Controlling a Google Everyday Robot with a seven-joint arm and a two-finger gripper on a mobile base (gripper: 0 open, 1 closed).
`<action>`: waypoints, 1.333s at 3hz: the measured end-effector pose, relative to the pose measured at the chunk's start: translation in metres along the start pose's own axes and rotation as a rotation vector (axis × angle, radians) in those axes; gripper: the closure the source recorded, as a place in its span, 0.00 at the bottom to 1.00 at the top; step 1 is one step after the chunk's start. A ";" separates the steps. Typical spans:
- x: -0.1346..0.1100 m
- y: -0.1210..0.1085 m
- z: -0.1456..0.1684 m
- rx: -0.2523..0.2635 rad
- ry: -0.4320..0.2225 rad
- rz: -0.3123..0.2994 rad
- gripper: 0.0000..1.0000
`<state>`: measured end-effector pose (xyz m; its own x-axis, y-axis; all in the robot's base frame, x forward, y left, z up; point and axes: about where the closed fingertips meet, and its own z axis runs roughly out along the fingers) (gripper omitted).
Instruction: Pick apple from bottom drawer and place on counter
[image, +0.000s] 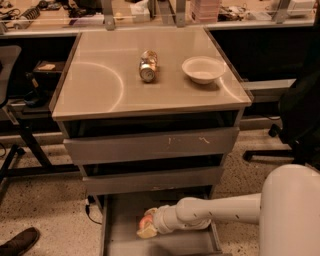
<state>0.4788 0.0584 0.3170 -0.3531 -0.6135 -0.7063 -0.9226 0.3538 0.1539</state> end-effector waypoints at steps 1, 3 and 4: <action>-0.031 0.044 -0.036 -0.016 0.059 -0.059 1.00; -0.049 0.041 -0.048 -0.024 0.063 -0.043 1.00; -0.091 0.046 -0.081 -0.033 0.073 -0.047 1.00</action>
Offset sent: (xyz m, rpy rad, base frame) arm -0.0232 0.0111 0.0372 -0.0355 -0.0002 0.0340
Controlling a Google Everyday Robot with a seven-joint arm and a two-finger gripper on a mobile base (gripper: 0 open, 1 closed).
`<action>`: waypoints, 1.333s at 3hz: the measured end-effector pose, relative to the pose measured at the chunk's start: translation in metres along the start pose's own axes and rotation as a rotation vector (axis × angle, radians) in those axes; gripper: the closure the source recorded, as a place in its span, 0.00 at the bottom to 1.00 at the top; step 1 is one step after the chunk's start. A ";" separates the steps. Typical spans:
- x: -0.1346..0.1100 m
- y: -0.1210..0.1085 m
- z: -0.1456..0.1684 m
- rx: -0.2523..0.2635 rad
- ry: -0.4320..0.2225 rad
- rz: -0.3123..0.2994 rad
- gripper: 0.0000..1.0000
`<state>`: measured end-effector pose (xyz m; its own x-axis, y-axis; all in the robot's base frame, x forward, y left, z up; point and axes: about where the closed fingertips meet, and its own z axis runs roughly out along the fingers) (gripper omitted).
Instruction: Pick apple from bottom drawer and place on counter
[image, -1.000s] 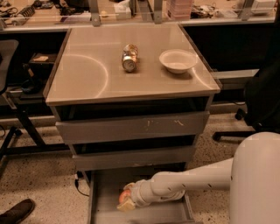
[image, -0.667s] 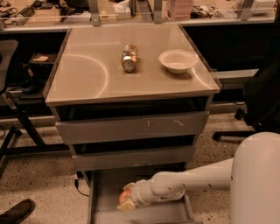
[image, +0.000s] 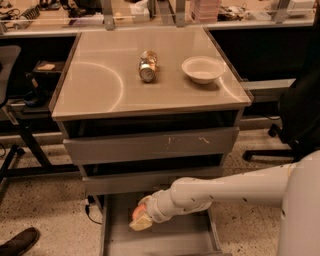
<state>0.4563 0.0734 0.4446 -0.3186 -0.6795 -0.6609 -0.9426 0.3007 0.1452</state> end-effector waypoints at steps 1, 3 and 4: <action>-0.054 -0.005 -0.045 -0.005 -0.014 -0.046 1.00; -0.095 -0.003 -0.079 -0.035 -0.028 -0.106 1.00; -0.127 -0.003 -0.105 -0.019 -0.047 -0.112 1.00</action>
Offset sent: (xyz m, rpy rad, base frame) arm 0.0404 0.0128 0.1754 0.0502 -0.0986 0.1404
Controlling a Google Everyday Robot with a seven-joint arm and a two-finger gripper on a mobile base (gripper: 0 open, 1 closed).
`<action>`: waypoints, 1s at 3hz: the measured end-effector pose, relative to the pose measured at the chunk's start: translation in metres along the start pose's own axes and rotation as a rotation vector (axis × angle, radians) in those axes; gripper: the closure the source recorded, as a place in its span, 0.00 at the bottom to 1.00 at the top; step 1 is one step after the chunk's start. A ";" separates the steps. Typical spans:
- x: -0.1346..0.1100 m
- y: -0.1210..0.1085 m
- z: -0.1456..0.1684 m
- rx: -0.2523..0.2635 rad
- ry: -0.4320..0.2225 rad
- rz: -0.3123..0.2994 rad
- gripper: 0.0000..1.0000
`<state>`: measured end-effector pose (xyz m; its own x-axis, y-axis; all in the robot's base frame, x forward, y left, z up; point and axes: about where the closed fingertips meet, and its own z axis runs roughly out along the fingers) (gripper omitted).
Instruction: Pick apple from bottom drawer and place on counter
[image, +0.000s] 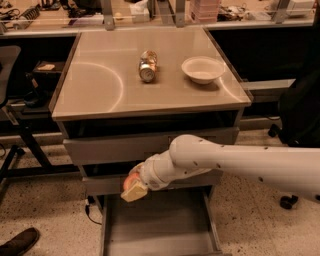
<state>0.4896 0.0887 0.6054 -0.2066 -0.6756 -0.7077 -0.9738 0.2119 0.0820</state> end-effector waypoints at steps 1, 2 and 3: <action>-0.043 -0.005 -0.031 0.020 -0.016 -0.026 1.00; -0.090 -0.006 -0.065 0.055 -0.018 -0.075 1.00; -0.090 -0.006 -0.065 0.056 -0.019 -0.076 1.00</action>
Offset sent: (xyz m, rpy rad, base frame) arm 0.0290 0.0188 0.1707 -0.0116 -0.1561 0.0124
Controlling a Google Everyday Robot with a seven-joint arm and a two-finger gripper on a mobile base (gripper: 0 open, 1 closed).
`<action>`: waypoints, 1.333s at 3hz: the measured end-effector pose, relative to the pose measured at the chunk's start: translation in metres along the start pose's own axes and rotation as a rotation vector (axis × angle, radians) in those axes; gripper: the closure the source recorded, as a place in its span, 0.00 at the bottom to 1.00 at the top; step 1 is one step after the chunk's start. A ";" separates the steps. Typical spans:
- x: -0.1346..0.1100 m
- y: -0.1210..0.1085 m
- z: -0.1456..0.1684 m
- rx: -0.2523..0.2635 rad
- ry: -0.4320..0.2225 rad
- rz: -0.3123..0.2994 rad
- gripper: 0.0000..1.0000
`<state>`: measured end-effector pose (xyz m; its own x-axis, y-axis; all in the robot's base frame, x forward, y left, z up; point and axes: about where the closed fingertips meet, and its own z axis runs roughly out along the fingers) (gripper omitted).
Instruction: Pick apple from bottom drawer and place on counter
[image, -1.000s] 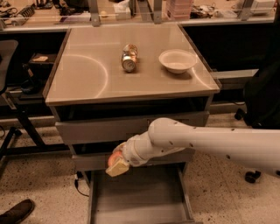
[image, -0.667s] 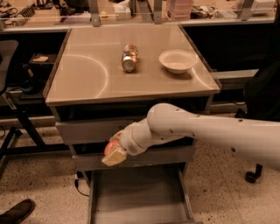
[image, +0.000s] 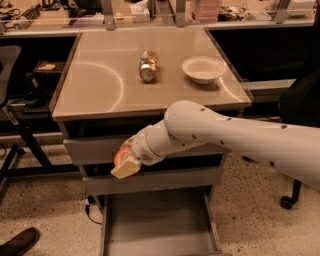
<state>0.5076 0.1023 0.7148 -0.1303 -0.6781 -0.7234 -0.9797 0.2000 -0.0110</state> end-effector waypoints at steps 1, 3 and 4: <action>-0.043 -0.005 -0.032 0.036 -0.037 -0.083 1.00; -0.154 -0.026 -0.097 0.114 -0.101 -0.257 1.00; -0.162 -0.028 -0.100 0.118 -0.111 -0.265 1.00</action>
Offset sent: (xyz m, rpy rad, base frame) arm 0.0316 0.0180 0.2101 0.0652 -0.3088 0.1063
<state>0.5409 0.1357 0.9007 0.1510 -0.6371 -0.7559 -0.9522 0.1116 -0.2843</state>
